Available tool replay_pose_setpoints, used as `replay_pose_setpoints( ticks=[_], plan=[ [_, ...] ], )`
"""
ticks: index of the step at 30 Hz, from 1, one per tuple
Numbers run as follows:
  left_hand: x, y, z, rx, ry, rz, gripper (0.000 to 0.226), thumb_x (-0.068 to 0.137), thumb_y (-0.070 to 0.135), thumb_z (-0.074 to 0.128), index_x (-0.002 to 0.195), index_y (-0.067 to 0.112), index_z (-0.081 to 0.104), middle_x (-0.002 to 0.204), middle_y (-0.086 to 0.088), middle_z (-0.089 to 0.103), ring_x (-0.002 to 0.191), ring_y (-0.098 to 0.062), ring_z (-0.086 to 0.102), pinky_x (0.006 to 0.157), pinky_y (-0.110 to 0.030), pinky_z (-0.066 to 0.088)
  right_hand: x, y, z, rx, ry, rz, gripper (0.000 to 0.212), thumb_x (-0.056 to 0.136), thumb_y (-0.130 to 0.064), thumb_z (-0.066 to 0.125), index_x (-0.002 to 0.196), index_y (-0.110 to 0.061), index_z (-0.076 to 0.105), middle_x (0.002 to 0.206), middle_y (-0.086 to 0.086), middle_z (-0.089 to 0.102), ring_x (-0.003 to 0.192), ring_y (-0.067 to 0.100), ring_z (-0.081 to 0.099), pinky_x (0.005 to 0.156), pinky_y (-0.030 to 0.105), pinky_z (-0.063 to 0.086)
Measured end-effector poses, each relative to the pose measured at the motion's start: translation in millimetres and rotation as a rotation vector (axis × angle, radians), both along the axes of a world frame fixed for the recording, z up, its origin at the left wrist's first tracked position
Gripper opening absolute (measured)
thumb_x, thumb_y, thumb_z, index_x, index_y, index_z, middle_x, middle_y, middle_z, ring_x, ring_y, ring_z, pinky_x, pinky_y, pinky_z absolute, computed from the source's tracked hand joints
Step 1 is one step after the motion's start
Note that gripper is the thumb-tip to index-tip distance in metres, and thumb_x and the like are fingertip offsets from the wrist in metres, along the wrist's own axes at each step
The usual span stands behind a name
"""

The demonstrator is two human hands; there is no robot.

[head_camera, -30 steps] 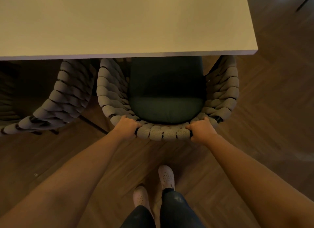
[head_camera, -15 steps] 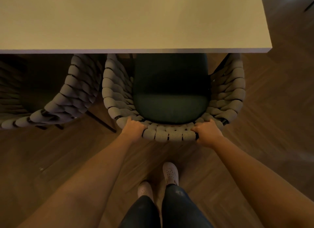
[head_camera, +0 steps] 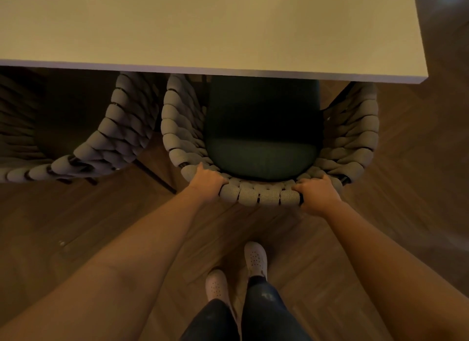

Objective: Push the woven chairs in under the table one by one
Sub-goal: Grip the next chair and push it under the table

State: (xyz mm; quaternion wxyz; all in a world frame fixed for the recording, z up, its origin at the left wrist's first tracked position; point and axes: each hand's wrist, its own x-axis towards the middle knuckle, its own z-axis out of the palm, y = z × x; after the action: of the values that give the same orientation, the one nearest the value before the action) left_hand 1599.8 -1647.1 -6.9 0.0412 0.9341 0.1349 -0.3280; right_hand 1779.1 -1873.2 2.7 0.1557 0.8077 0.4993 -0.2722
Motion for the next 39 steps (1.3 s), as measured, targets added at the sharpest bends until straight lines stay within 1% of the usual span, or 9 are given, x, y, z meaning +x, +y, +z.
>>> replay_pose_setpoints(
  ticks=[6,10,14,19,22,25,30,35,39],
  plan=[
    [-6.6,-4.8,9.1,0.077,-0.033,-0.027,0.045,0.094,0.025,0.057,0.137,0.030,0.049,0.142,-0.002,0.048,0.139,-0.025,0.034,0.114,-0.062,0.002,3.2,3.7,-1.5,-0.046,0.003,0.018,0.038,0.085,-0.040,0.060,0.123,-0.038,0.055,0.114,-0.007,0.059,0.107,0.017,0.055,0.105,0.045,0.034],
    [-30.9,8.2,12.3,0.003,-0.145,-0.011,0.063,0.090,0.032,0.062,0.147,0.027,0.034,0.155,-0.009,0.027,0.146,-0.029,0.017,0.116,-0.057,-0.003,5.7,15.6,3.9,-0.189,0.114,-0.014,0.087,0.073,-0.062,0.070,0.147,-0.040,0.029,0.141,-0.001,0.046,0.128,0.022,0.046,0.107,0.044,0.033],
    [-79.3,46.4,15.8,0.022,-0.234,-0.007,0.088,0.087,0.034,0.066,0.155,0.026,0.011,0.162,-0.014,-0.001,0.149,-0.029,-0.004,0.118,-0.046,-0.006,-28.8,73.5,17.0,-0.262,0.351,-0.139,0.124,0.062,-0.062,0.080,0.154,-0.035,0.003,0.159,0.008,0.020,0.143,0.029,0.028,0.114,0.040,0.031],
    [-150.7,122.3,17.4,0.081,-0.369,0.098,0.095,0.087,0.040,0.066,0.155,0.028,0.001,0.161,-0.012,-0.012,0.148,-0.028,-0.013,0.119,-0.049,-0.004,-122.1,181.7,37.0,0.090,0.384,-0.169,0.115,0.072,-0.062,0.073,0.155,-0.035,-0.002,0.161,0.008,0.015,0.145,0.031,0.024,0.113,0.044,0.029],
    [-204.0,179.9,20.8,0.068,-0.338,0.145,0.096,0.086,0.041,0.067,0.155,0.027,0.001,0.161,-0.013,-0.010,0.148,-0.029,-0.012,0.118,-0.047,-0.006,-179.3,240.6,39.4,0.292,0.304,-0.170,0.105,0.077,-0.062,0.068,0.155,-0.033,0.004,0.157,0.005,0.021,0.140,0.030,0.031,0.111,0.044,0.034],
    [-262.6,238.7,28.2,0.068,-0.323,0.209,0.096,0.086,0.042,0.066,0.155,0.025,0.001,0.161,-0.015,-0.009,0.149,-0.030,-0.009,0.118,-0.046,-0.005,-238.7,294.0,40.0,0.392,0.251,-0.208,0.097,0.081,-0.056,0.067,0.155,-0.034,0.007,0.159,0.003,0.018,0.144,0.026,0.024,0.116,0.043,0.028],
    [-358.7,333.4,47.6,0.102,-0.243,0.295,0.100,0.084,0.044,0.069,0.155,0.025,0.002,0.162,-0.012,-0.006,0.149,-0.031,-0.008,0.118,-0.050,-0.001,-333.9,381.6,40.5,0.389,0.168,-0.085,0.087,0.087,-0.050,0.063,0.155,-0.030,0.011,0.161,0.005,0.013,0.148,0.024,0.012,0.121,0.042,0.010],
    [-415.6,391.6,51.0,0.049,-0.047,0.527,0.109,0.076,0.055,0.072,0.155,0.027,0.002,0.161,-0.009,0.006,0.148,-0.033,0.002,0.117,-0.057,0.010,-384.7,444.3,36.2,0.314,0.158,0.040,0.089,0.087,-0.042,0.067,0.155,-0.028,0.011,0.161,0.007,0.012,0.149,0.027,0.011,0.122,0.044,0.011],
    [-441.9,416.9,46.0,0.034,0.003,0.550,0.094,0.078,0.051,0.071,0.152,0.028,0.019,0.157,0.000,0.020,0.145,-0.030,0.011,0.115,-0.063,0.006,-400.6,480.0,24.4,0.244,0.112,0.136,0.088,0.088,-0.039,0.066,0.155,-0.026,0.010,0.162,0.005,0.012,0.150,0.025,0.008,0.122,0.044,0.006]
  ],
)
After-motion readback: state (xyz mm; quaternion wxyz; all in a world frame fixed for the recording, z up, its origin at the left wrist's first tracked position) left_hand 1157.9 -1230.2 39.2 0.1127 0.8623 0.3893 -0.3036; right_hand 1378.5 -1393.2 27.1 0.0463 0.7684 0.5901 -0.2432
